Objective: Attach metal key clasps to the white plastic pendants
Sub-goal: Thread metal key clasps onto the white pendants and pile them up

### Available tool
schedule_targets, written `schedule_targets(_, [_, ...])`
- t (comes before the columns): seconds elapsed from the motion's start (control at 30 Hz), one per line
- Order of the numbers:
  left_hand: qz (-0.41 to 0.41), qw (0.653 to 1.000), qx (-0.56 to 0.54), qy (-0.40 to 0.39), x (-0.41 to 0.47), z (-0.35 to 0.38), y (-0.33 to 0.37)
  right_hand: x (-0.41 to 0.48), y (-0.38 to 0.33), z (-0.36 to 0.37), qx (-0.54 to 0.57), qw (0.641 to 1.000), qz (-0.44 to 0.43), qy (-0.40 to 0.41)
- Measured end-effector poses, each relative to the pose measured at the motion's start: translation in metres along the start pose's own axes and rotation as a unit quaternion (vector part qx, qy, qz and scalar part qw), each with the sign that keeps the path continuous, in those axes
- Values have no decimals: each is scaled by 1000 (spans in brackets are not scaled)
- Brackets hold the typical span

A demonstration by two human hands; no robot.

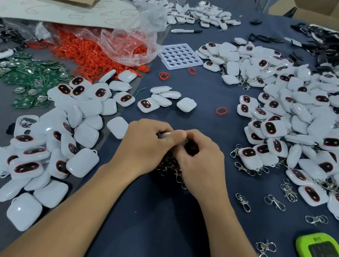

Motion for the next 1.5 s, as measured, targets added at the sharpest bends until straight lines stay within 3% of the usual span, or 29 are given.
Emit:
schedule_targets(0.07, [2,996,-90,30,-1,-9,-2,-2,3,-10,81,996,3,26])
schedule_targets(0.13, [-6,993,-107,55,-2,-19,-7,-5,12,-24,181,981,17,74])
schedule_targets(0.2, [-10,1000,-26,9,0,-14,-7,-7,26,-32,296,947,38,117])
schedule_targets(0.27, [-1,995,64,-77,-1,4,-1,-8,34,-34,337,931,45,135])
schedule_targets(0.33, [4,983,122,-134,-4,16,3,-8,32,-32,330,935,35,127])
schedule_targets(0.43, [0,981,138,-137,-2,17,3,-8,32,-31,337,933,14,128])
schedule_targets(0.7, [-19,998,5,-58,-1,6,-3,-4,26,-25,252,961,31,110])
schedule_targets(0.93, [-5,991,-135,-14,-1,-3,-2,-6,22,-19,130,987,53,79])
schedule_targets(1.17, [-8,976,-208,-63,-1,6,1,-5,12,-7,128,991,32,11])
schedule_targets(1.5, [-22,982,-185,-38,-4,3,-3,-4,19,-13,198,979,36,43])
Point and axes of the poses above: each hand's wrist, its own x-axis towards the middle knuckle, its own z-axis out of the palm, y = z × x, the point moved 10 cm from there along x, towards the middle knuckle, and after that the axes turned 11 degrees about -y, right-handed, at the moved point
